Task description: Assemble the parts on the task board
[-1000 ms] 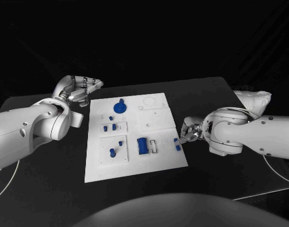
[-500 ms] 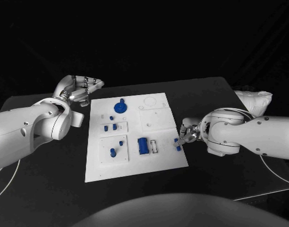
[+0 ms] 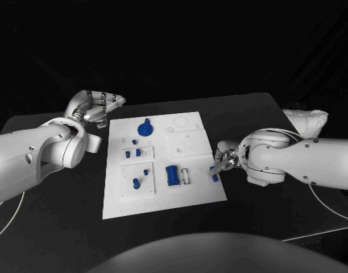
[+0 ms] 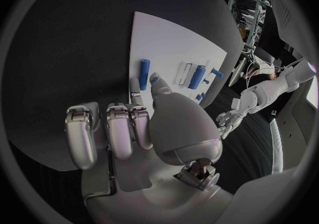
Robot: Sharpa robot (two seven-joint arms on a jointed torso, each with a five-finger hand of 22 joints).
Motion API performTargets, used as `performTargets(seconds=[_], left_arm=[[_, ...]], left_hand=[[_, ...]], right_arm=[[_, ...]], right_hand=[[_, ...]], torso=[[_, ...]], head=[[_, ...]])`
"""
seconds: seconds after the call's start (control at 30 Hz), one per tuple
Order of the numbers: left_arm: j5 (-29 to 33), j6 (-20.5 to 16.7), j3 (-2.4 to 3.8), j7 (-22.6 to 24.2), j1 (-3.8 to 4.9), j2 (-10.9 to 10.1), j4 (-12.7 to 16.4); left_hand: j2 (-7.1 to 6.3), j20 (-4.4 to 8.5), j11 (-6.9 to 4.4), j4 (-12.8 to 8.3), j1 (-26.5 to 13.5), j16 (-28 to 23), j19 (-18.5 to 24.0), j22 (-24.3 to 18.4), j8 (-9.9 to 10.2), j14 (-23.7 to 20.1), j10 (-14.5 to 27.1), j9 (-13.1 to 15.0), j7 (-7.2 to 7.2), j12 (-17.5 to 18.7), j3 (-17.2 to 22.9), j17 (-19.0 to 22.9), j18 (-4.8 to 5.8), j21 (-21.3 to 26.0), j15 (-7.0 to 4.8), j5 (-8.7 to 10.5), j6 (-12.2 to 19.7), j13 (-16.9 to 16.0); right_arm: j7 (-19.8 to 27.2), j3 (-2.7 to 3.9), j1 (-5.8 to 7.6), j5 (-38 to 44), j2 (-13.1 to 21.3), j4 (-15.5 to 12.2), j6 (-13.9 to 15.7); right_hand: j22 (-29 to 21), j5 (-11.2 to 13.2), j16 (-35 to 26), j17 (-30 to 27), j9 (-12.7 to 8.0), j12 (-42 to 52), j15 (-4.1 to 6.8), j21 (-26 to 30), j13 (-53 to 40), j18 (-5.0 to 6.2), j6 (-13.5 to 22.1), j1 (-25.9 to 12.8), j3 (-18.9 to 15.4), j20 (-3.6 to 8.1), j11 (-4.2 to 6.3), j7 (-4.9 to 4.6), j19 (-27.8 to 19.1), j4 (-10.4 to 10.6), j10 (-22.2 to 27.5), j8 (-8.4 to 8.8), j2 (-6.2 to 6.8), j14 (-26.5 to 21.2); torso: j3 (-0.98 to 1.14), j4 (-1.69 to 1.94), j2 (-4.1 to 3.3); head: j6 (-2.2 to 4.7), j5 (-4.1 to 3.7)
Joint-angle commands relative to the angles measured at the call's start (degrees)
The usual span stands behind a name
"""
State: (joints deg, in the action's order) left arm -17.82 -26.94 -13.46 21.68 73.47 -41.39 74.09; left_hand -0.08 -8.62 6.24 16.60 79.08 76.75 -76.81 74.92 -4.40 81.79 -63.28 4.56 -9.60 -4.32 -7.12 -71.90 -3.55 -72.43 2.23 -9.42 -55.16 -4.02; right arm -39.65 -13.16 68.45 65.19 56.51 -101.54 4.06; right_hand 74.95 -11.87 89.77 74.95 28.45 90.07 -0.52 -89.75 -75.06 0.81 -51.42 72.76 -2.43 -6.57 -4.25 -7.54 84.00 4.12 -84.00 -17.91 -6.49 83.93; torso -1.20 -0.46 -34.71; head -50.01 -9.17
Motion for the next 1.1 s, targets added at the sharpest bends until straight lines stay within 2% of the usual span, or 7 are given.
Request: performTargets(seconds=[0.03, 0.27, 0.8, 1.0, 1.1], left_arm=[[-0.2, 0.7, 0.05, 0.4, 0.04, 0.0, 0.2], [-0.2, 0.7, 0.05, 0.4, 0.04, -0.1, 0.3], [-0.2, 0.7, 0.05, 0.3, 0.04, -0.1, 0.3], [-0.2, 0.8, 0.05, 0.3, 0.04, -0.1, 0.2], [-0.2, 0.9, 0.05, 0.3, 0.04, -0.1, 0.2]], left_hand=[[0.46, 0.15, -0.06, 0.1, 0.2, -0.2, 0.4, 8.9, -0.1, -0.5, 0.2, 0.1, 0.21, 0.1, -0.4, 0.1, -0.54, 0.2, 0.02, -0.34, 0.1, -0.1], [0.46, 0.15, -0.06, 0.1, 0.2, -0.2, 0.4, 8.9, -0.1, -0.5, 0.2, 0.1, 0.21, 0.1, -0.4, 0.1, -0.54, 0.2, 0.02, -0.34, 0.1, -0.1], [0.46, 0.15, -0.06, 0.1, 0.2, -0.2, 0.4, 8.9, -0.1, -0.5, 0.2, 0.1, 0.21, 0.1, -0.4, 0.1, -0.54, 0.2, 0.02, -0.34, 0.1, -0.1], [0.46, 0.15, -0.06, 0.1, 0.2, -0.2, 0.4, 8.9, -0.1, -0.5, 0.2, 0.1, 0.21, 0.1, -0.4, 0.1, -0.54, 0.2, 0.02, -0.34, 0.1, -0.1], [0.46, 0.15, -0.06, 0.1, 0.2, -0.2, 0.4, 8.9, -0.1, -0.5, 0.2, 0.1, 0.21, 0.1, -0.4, 0.1, -0.54, 0.2, 0.02, -0.34, 0.1, -0.1]], right_arm=[[-5.0, -0.39, -0.59, -0.4, -0.5, 0.6, -2.5], [-5.2, -0.39, -0.75, -0.4, -1.2, 1.1, -2.9], [-5.0, -0.39, -0.86, 0.3, -1.5, 1.2, -3.0], [-4.7, -0.39, -0.88, 0.6, -1.7, 1.3, -2.5], [-4.3, -0.39, -0.88, 0.5, -1.7, 1.3, -2.1]], right_hand=[[15.1, -0.4, 0.2, 15.1, -2.1, -0.1, 0.15, -0.3, -14.9, -0.81, -0.4, 0.9, 0.8, -0.16, 0.54, 0.13, 6.0, -0.3, -6.0, 0.73, -0.08, 6.1], [15.1, -0.6, 0.2, 15.1, -2.7, -0.1, 0.23, -0.3, -14.9, -0.81, -0.9, 1.8, 2.2, -0.08, 0.66, 0.27, 6.0, -1.5, -6.0, 1.11, -0.14, 6.1], [15.1, -1.1, 0.2, 15.1, -4.1, -0.1, 0.39, -0.3, -14.9, -0.81, -2.8, 5.2, 6.6, 0.13, 0.93, 0.56, 6.0, -6.0, -6.0, 1.94, 0.57, 6.1], [15.1, -2.1, 0.2, 15.1, -5.9, -0.1, 0.17, -0.3, -14.9, -0.81, -2.6, 5.0, 8.5, 0.02, 0.64, 0.24, 6.0, -7.0, -6.0, 4.35, 0.67, 6.1], [15.1, -2.7, 0.2, 15.1, -7.0, -0.1, 0.13, -0.3, -14.9, -0.81, -4.0, 4.5, 9.6, -0.04, 0.82, 0.44, 6.0, -7.3, -6.0, 5.34, 0.63, 6.1]], torso=[[-0.02, 0.05, -0.07], [-0.02, 0.0, -0.02], [0.01, 0.0, 0.0], [0.01, 0.01, -0.02], [0.01, 0.02, -0.02]], head=[[0.01, 0.06], [0.01, 0.25], [0.01, 0.24], [0.01, 0.24], [0.01, 0.22]])
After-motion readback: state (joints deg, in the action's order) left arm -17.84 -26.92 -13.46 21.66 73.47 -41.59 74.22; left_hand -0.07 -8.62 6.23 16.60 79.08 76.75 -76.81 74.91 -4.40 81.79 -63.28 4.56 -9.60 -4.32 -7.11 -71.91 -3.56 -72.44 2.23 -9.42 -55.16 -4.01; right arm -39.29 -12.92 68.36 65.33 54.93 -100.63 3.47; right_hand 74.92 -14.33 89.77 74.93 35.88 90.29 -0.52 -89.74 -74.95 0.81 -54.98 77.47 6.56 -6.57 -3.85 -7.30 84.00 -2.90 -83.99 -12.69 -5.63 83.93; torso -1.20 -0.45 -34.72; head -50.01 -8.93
